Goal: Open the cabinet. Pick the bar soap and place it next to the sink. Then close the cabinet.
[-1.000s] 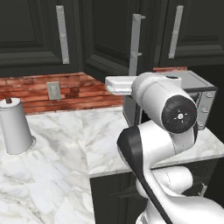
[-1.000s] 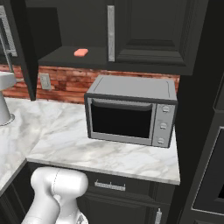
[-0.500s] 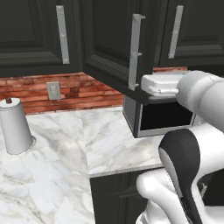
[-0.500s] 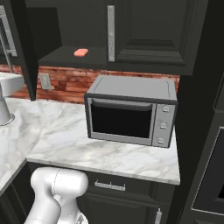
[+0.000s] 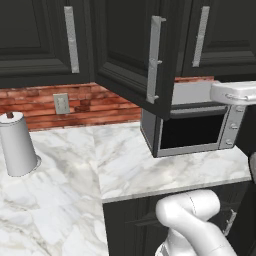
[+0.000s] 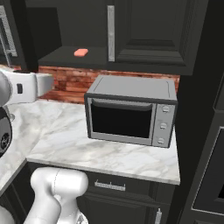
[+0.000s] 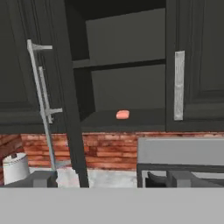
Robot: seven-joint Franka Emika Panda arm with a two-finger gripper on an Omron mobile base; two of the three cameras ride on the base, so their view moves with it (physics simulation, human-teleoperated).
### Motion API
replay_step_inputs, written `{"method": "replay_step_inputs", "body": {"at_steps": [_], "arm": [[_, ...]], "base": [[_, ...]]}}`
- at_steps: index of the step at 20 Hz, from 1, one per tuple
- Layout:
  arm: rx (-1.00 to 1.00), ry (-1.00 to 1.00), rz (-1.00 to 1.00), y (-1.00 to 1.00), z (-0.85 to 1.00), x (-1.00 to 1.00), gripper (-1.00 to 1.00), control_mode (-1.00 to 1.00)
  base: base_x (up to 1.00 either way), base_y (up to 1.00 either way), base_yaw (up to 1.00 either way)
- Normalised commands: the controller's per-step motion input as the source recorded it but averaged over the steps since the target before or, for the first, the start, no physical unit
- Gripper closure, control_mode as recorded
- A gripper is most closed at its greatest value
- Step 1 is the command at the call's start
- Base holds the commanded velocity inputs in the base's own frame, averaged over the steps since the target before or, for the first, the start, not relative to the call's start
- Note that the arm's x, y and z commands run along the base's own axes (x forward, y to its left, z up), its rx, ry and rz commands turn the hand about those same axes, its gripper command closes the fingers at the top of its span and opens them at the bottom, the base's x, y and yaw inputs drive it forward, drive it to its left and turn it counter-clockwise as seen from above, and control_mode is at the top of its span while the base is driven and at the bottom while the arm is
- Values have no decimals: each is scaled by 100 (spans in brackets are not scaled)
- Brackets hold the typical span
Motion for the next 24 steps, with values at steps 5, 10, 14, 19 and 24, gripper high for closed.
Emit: {"method": "replay_step_inputs", "body": {"at_steps": [5,10,14,19,24], "arm": [[0,25,53,-13,0,10,-100,-100],[0,28,44,-2,0,23,-100,-100],[19,1,11,2,-2,0,-100,-100],[28,0,-1,0,0,0,-100,-100],[10,0,-6,1,-2,11,-100,-100]], "base": [[0,0,0],[0,0,0],[0,0,0],[0,0,0],[0,0,0]]}}
